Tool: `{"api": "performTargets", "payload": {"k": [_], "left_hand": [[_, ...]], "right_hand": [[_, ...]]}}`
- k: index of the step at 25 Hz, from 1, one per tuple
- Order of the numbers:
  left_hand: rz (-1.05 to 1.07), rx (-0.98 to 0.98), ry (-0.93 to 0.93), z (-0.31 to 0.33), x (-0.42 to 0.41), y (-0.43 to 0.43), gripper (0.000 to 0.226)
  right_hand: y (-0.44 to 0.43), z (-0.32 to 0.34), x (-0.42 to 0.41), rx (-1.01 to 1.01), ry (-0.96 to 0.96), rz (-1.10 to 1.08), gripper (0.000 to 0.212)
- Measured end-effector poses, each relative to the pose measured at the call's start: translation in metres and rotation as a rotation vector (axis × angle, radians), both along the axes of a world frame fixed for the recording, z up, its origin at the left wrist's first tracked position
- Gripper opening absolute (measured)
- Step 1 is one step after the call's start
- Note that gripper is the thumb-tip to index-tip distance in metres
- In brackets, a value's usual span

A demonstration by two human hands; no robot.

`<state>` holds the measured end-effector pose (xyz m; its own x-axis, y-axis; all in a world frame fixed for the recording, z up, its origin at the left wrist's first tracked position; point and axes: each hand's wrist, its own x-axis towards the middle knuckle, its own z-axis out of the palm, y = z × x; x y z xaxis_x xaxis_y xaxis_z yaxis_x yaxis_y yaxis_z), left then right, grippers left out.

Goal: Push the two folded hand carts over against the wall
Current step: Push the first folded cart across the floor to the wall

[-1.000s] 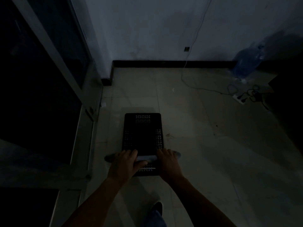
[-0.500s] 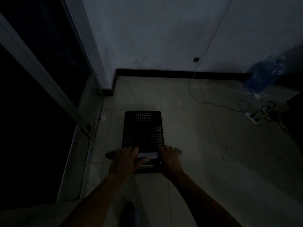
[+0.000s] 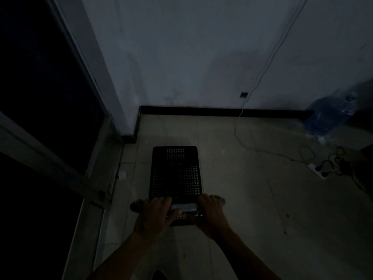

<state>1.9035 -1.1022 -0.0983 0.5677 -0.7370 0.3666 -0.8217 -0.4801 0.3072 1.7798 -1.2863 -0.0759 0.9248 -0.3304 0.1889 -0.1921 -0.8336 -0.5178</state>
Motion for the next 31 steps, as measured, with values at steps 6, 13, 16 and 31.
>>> {"api": "performTargets", "payload": {"k": [6,13,16,31], "left_hand": [[-0.003,0.119,0.0,0.004,0.08,-0.044,0.056],[0.014,0.14,0.062,0.007,0.166,-0.102,0.052],[0.021,0.09,0.043,0.011,0.206,-0.133,0.05],[0.076,0.107,0.09,0.011,0.355,-0.221,0.057]], "right_hand": [[-0.046,-0.001,0.08,-0.019,0.005,0.007,0.047],[-0.101,-0.002,0.166,0.001,-0.027,0.008,0.051],[-0.133,-0.003,0.209,0.005,-0.047,0.005,0.049],[-0.216,-0.008,0.359,-0.022,0.033,-0.034,0.04]]}}
